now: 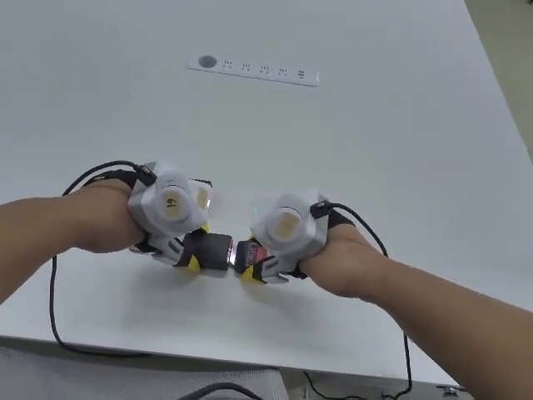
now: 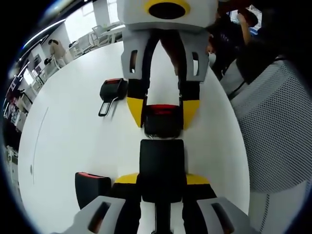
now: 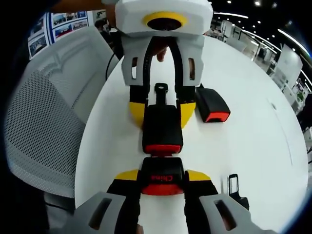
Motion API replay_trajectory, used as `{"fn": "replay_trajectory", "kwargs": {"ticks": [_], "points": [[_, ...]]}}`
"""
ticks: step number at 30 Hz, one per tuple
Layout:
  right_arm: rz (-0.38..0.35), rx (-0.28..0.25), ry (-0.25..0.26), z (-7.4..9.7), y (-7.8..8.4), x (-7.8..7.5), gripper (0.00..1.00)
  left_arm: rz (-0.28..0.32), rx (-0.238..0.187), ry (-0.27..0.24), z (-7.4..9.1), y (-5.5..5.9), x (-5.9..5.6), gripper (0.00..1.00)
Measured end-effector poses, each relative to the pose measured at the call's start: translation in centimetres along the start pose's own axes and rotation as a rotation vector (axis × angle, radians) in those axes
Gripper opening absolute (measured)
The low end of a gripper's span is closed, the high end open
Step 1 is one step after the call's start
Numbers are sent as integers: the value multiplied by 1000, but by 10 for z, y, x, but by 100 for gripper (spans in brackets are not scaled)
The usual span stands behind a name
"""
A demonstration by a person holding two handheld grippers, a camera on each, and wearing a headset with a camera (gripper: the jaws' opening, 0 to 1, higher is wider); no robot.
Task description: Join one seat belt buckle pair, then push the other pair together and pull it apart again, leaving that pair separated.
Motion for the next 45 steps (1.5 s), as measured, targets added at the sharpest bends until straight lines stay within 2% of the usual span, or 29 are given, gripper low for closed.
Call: {"fn": "replay_trajectory", "kwargs": {"ticks": [5,11,21,26,30,32,39,42,45], "points": [[-6,7,18,-1,1,-2,30,8,21,-7,0,0,0,31],[-21,3,19,1,0,0,30,5,-3,-12,1,2,-1,31],[-38,-2,16,2,2,0,30,9,2,-14,2,3,0,31],[-44,16,11,1,2,-1,31,42,-3,-6,2,2,0,32],[-36,23,9,0,2,-1,32,36,11,-3,2,0,-1,33],[-56,31,9,1,1,-1,32,44,8,-2,2,0,-1,33],[-37,51,2,0,-2,-2,33,52,21,7,2,0,2,35],[-44,56,10,2,-2,-2,34,73,37,-5,3,0,-1,36],[-58,41,25,4,-3,-6,35,127,0,-31,8,-2,-4,43]]}}
Point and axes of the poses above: the centre of the closed fingertips' face, and the gripper's own axes: z roughly backward along the fingers, x roughly to its left, y roughly out of its underside, the point moved 10 cm from there along z, roughly backward along the fingers, and after that the axes turned 13 degrees about y, right-handed, at the moved point
